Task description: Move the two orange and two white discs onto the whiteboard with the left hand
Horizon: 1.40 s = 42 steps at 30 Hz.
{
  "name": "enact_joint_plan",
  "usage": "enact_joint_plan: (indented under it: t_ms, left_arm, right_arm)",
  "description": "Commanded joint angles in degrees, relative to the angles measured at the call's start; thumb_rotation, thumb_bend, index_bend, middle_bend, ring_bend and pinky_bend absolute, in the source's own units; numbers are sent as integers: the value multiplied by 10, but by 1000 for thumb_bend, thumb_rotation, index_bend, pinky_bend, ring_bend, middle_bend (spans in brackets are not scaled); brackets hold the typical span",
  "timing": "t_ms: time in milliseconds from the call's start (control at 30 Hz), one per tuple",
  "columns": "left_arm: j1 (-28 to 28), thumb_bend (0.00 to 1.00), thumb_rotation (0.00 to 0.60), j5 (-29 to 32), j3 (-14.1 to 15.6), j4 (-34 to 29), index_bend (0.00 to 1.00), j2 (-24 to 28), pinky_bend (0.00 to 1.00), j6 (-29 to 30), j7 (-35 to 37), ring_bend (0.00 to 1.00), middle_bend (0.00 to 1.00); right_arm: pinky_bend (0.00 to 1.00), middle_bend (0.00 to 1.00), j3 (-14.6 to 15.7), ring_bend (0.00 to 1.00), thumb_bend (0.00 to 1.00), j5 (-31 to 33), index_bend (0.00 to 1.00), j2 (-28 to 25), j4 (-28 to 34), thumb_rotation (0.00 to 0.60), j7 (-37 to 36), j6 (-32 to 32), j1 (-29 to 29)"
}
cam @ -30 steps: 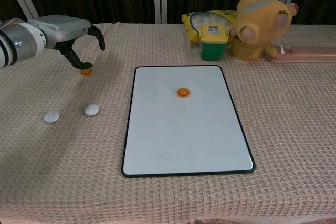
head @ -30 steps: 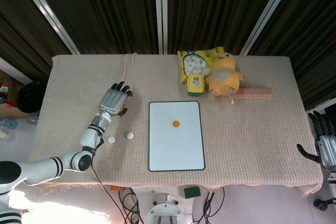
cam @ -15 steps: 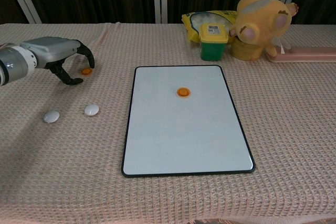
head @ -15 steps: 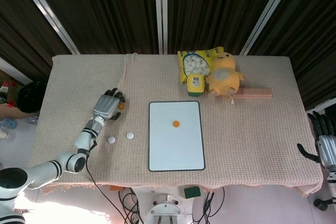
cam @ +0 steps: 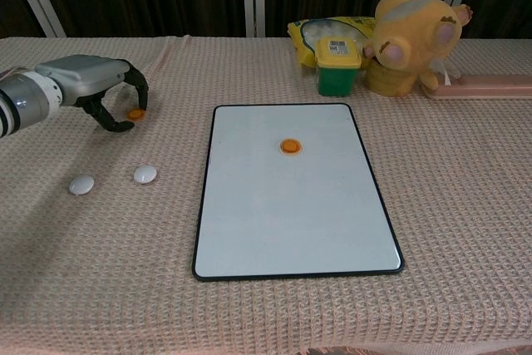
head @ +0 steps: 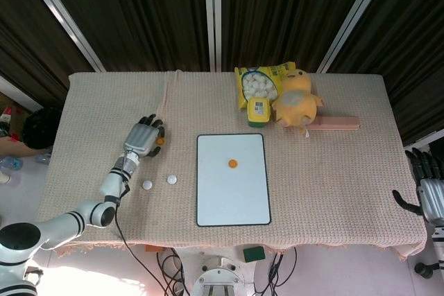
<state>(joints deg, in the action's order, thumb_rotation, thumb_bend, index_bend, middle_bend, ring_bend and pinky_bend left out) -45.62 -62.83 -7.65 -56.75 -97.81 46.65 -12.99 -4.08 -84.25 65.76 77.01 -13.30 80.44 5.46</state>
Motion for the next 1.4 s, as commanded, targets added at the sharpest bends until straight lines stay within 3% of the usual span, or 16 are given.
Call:
enact_joint_plan:
  t_ms: [33,433,833,1033,1267,1400]
  left_arm:
    - [1,283,600,-2,-2,2,424,-1,137,1,1,61,193]
    - [2,283,600,-6,-10,7,428,0,138,-3,-6,61,193]
    - [4,283,600,-17,-14,-7,493,5,138,1,-6,61,199]
    - [1,282,600,-27,-14,-61,500,24,138,6,-19,61,198]
    - [-5,285,600,-34,-4,-222,502,63,138,31,-96,61,199]
    - [-7,286,600,-39,7,-274,502,55,138,51,-145,61,199]
  right_arm:
    - [0,0,0,0,269,1,0,0,-1,600,-1,-3,1]
    - [0,0,-2,0,273,5,0,-2,5,600,9,-6,5]
    - [0,0,-2,0,273,7,0,-2,6,600,8,-7,5]
    - [0,0,-3,0,273,4,0,0,1,600,-3,-2,4]
    - [0,0,-5,0,273,7,0,3,-15,600,-32,4,-1]
    - [0,0,-5,0,273,4,0,1,-23,600,-43,12,-4]
